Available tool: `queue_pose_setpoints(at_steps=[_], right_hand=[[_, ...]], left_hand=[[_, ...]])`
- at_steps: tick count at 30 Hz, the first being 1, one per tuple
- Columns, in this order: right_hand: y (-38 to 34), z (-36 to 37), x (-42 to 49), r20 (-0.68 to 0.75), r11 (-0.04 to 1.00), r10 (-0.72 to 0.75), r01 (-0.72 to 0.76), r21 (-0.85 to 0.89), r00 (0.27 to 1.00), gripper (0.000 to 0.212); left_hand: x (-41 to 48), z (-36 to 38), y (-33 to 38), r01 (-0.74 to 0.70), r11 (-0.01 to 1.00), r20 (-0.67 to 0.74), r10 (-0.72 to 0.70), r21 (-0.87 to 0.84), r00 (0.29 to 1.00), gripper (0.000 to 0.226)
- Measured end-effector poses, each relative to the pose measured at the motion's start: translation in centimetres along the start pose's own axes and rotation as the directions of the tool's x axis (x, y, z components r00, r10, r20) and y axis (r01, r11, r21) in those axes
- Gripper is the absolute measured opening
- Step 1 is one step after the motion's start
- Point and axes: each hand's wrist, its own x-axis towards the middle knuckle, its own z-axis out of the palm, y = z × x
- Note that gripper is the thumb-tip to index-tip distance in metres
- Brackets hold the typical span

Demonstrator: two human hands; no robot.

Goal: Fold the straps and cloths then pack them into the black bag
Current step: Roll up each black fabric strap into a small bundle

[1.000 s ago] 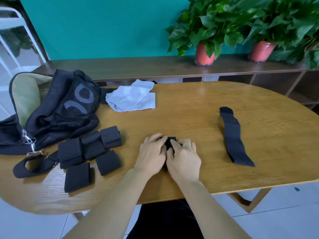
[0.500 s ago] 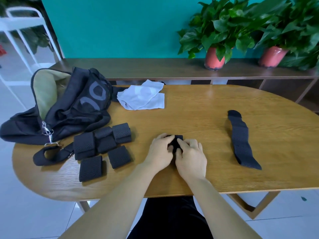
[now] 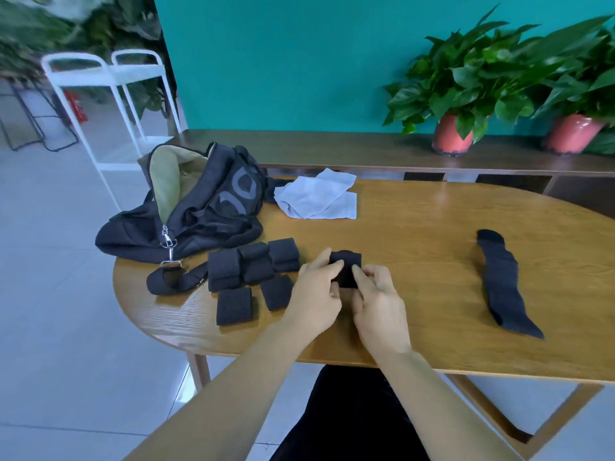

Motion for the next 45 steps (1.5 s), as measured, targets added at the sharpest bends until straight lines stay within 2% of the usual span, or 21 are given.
queue_pose_setpoints(at_steps=[6,11,19,24,31,35,39,42,45], right_hand=[[-6.7,2.3,1.4,0.056,0.987,-0.144,0.139,0.086,0.988,0.031],[-11.5,5.0,0.7,0.097,0.974,-0.214,0.204,0.104,0.972,0.032],[-12.9,7.9,-0.8,0.210,0.985,-0.169,0.172,0.007,0.963,0.034],[-12.9,7.8,-0.7,0.204,0.973,-0.211,0.226,-0.052,0.956,0.031],[-13.0,7.6,-0.7,0.219,0.961,-0.242,0.265,-0.083,0.945,0.034],[-12.8,7.0,-0.6,0.212,0.958,-0.258,0.278,-0.067,0.943,0.034],[-12.1,5.5,0.0,0.171,0.957,-0.265,0.281,-0.076,0.949,0.032],[-10.5,3.9,0.6,0.145,0.947,-0.267,0.287,-0.146,0.953,0.035],[-7.7,2.2,1.2,0.179,0.939,-0.206,0.246,-0.241,0.962,0.037]], left_hand=[[-2.9,-5.9,-3.7,0.061,0.997,-0.191,-0.052,0.040,0.980,0.044],[-5.4,-9.3,-7.7,0.162,0.982,-0.262,-0.131,0.099,0.956,0.041],[-6.7,-9.5,-10.9,0.225,0.959,-0.185,-0.193,0.175,0.964,0.041],[-7.0,-8.8,-11.7,0.223,0.964,-0.120,-0.207,0.143,0.971,0.045],[-6.9,-9.0,-11.9,0.228,0.965,-0.128,-0.211,0.132,0.969,0.045],[-6.6,-9.2,-11.3,0.224,0.908,-0.150,-0.181,0.354,0.972,0.047],[-6.1,-9.5,-9.5,0.141,0.872,-0.140,-0.084,0.469,0.987,0.045],[-5.4,-8.7,-8.1,0.047,0.857,-0.088,-0.003,0.514,0.996,0.045],[-4.1,-6.7,-6.2,-0.044,0.849,-0.023,0.067,0.527,0.998,0.047]])
